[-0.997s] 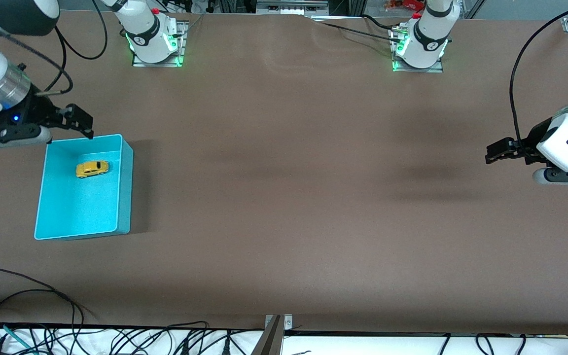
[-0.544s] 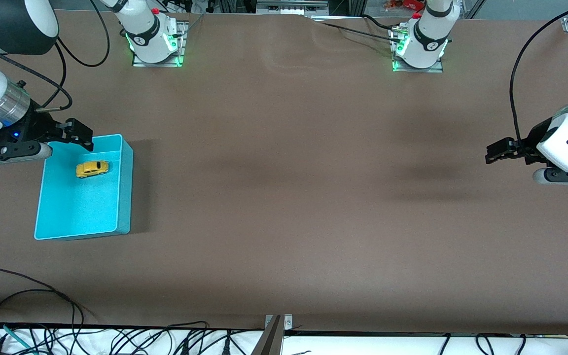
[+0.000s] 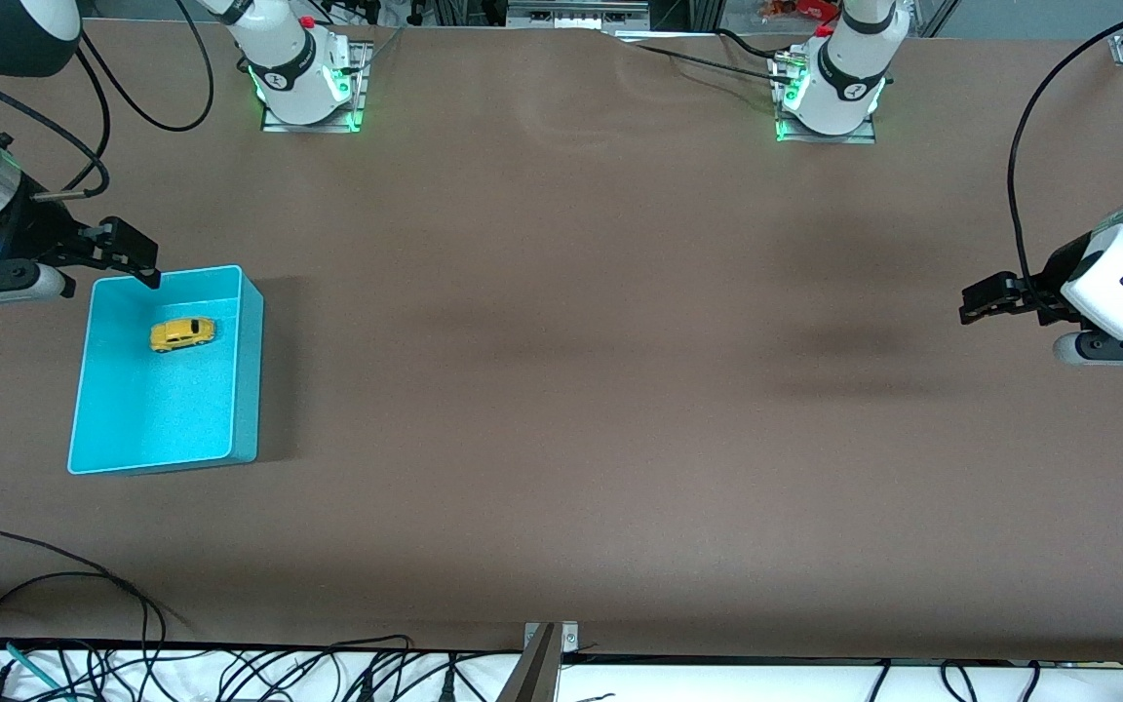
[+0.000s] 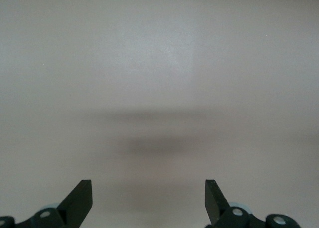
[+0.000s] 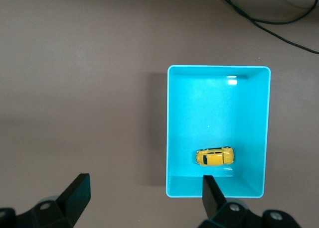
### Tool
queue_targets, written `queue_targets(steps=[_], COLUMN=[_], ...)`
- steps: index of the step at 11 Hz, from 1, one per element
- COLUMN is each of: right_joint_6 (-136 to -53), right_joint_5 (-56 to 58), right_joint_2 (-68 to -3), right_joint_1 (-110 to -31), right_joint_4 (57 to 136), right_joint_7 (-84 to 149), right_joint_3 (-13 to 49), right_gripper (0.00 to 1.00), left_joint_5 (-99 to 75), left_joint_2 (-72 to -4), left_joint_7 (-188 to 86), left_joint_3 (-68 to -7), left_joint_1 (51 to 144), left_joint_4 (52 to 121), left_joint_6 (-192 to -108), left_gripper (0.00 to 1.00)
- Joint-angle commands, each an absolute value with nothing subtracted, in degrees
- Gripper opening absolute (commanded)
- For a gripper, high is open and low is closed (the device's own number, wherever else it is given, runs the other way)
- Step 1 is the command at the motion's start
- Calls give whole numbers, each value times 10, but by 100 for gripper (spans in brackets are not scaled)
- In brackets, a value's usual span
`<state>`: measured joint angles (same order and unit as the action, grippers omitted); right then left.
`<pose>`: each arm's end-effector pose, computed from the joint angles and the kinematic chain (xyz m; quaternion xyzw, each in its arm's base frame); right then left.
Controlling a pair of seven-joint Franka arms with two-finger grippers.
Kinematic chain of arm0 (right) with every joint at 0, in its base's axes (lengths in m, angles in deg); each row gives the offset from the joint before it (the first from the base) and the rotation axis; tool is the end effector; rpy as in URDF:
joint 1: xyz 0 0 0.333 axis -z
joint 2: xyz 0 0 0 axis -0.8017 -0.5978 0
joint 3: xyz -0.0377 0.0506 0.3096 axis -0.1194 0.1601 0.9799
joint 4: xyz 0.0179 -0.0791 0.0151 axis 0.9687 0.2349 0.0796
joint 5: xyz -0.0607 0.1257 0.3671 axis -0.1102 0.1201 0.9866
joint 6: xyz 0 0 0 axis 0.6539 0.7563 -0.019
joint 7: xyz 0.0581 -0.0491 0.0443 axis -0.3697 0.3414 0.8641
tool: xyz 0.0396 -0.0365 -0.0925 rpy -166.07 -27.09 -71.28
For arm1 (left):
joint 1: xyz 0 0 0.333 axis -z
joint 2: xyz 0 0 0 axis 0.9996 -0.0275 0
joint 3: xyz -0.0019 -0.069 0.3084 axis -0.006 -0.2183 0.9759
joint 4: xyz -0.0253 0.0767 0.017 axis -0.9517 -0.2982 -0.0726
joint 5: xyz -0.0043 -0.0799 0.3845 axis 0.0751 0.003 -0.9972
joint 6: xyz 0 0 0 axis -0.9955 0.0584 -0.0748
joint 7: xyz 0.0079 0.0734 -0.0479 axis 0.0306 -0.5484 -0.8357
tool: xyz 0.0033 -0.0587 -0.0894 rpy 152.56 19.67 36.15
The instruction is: Wind up and store yellow beetle car
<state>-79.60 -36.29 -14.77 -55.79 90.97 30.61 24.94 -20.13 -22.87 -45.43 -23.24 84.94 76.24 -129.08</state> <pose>0.5849 0.0393 0.5808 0.9974 0.0631 0.0338 0.0021 0.6102 -0.0017 0.5344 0.9993 0.0072 -0.0344 0.0104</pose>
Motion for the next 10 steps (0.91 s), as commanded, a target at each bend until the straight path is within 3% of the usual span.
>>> queue_targets(steps=[1,10], right_joint_6=[-778,-747], right_joint_5=[-366,-366], right_joint_2=[-150,-151], right_joint_1=[-562,-562], right_joint_4=[896,894], right_joint_7=[315,312], right_joint_3=[239,239], right_gripper=[100,100], left_joint_5=[-203,-203], left_joint_2=[-232,-232], left_joint_7=[-444,-444], left_joint_3=[-233,-233], left_joint_1=[848,848], left_joint_4=[751,751], left_joint_6=[-1289,-1289], left_gripper=[100,100])
